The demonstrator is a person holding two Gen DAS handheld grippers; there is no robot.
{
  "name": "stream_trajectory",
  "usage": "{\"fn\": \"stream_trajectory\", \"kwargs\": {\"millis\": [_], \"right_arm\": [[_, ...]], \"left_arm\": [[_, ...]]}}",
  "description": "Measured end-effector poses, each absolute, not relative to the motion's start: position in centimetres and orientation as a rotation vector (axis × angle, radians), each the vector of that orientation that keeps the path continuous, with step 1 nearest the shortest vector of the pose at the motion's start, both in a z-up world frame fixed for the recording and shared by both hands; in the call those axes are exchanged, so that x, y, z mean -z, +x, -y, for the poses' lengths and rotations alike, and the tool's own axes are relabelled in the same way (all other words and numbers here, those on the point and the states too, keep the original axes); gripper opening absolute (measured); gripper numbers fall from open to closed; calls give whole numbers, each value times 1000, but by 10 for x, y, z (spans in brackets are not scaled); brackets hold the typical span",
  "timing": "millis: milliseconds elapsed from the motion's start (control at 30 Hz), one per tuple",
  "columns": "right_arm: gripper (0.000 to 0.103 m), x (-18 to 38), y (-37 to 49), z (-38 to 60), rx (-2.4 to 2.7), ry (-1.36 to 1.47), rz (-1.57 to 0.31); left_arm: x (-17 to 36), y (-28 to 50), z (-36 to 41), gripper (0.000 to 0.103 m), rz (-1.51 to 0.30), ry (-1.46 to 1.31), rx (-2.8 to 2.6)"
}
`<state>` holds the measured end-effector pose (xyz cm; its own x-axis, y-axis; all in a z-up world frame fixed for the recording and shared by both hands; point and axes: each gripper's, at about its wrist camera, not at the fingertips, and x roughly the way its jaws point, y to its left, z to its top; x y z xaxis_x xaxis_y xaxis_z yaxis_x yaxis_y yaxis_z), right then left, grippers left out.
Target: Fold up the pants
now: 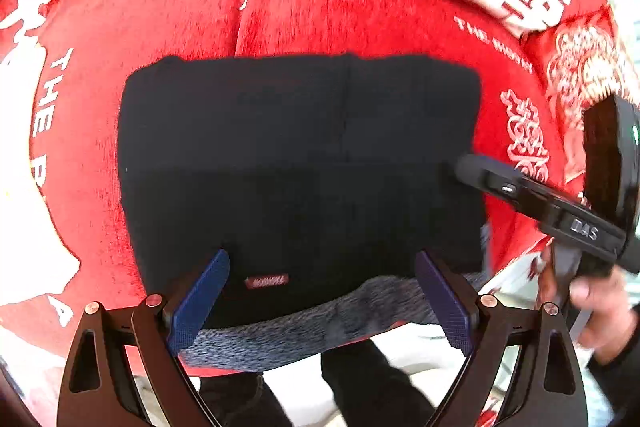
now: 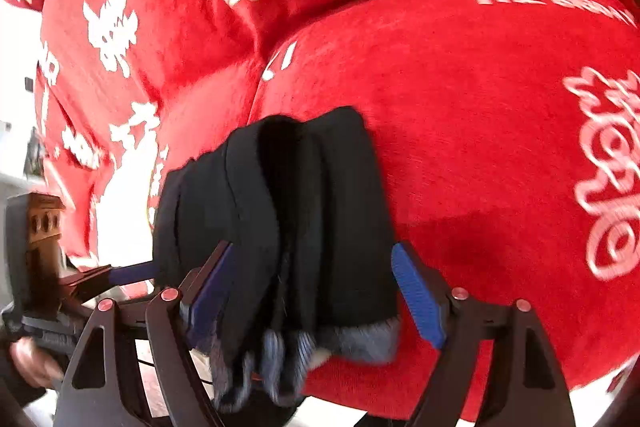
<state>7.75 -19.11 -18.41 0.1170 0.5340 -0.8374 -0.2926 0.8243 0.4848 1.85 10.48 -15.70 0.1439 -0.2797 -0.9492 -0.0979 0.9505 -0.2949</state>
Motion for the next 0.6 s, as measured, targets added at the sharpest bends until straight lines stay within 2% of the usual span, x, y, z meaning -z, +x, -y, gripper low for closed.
{"fn": "stream_trajectory", "kwargs": {"millis": [33,100,167,300,333,367,400,467,600], "right_arm": [[81,186,79,179,-621,165,-1329],[67,177,76,164,-632,60,-1295],[24,164,75,159,-651,24,-1272],[27,156,74,154,-630,-24,-1259],[37,164,79,155,-625,-1,-1293],[40,175,84,155,-626,34,-1340],[37,179,87,157,-626,65,-1354],[16,166,90,152,-677,52,-1322],[13,121,83,136,-753,-54,-1139]], "left_arm": [[158,15,-108,94,-1431,-303,139],[158,13,-107,94,-1417,-271,151],[158,11,-108,94,-1413,-262,161],[160,8,-115,94,-1403,-293,158],[162,8,-115,94,-1402,-295,160],[163,8,-115,94,-1400,-286,159],[163,8,-112,94,-1401,-276,157],[162,8,-110,94,-1399,-256,151],[161,8,-113,94,-1390,-286,115]]}}
